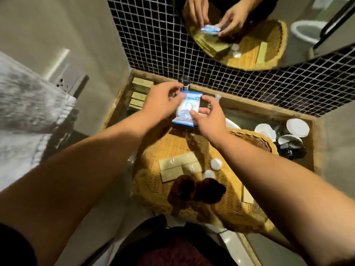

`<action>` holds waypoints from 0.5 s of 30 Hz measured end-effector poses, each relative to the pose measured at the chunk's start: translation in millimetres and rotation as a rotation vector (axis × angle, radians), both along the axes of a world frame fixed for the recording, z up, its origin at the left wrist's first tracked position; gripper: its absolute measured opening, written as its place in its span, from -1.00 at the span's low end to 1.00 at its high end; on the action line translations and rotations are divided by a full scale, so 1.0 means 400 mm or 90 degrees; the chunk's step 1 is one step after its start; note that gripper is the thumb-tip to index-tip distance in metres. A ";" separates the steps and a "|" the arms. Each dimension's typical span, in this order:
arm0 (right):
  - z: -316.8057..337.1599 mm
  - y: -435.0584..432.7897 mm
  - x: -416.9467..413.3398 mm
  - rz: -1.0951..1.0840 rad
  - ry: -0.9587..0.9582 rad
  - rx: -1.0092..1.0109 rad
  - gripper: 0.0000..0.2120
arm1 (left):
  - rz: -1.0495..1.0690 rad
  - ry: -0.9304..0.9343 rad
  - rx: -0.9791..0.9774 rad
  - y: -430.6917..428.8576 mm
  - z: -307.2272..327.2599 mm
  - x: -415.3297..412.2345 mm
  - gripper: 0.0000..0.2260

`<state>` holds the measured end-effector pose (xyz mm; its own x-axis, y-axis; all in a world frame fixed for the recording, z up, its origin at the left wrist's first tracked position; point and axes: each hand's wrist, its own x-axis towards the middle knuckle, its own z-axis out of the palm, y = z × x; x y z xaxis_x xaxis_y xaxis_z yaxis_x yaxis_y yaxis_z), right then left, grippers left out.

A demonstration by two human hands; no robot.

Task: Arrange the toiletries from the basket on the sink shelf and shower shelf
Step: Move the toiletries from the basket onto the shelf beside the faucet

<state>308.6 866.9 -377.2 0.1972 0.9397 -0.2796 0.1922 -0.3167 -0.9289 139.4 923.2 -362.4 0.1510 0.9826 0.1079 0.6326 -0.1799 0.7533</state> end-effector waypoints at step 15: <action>0.070 0.240 -0.231 0.388 -0.497 0.180 -0.34 | 0.123 -0.076 -0.046 0.201 0.015 -0.195 -0.77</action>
<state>216.3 963.0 -349.2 -0.3034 0.9523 -0.0319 0.8293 0.2475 -0.5010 61.4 1003.7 -356.3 -0.0503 0.9979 0.0418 0.5559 -0.0068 0.8312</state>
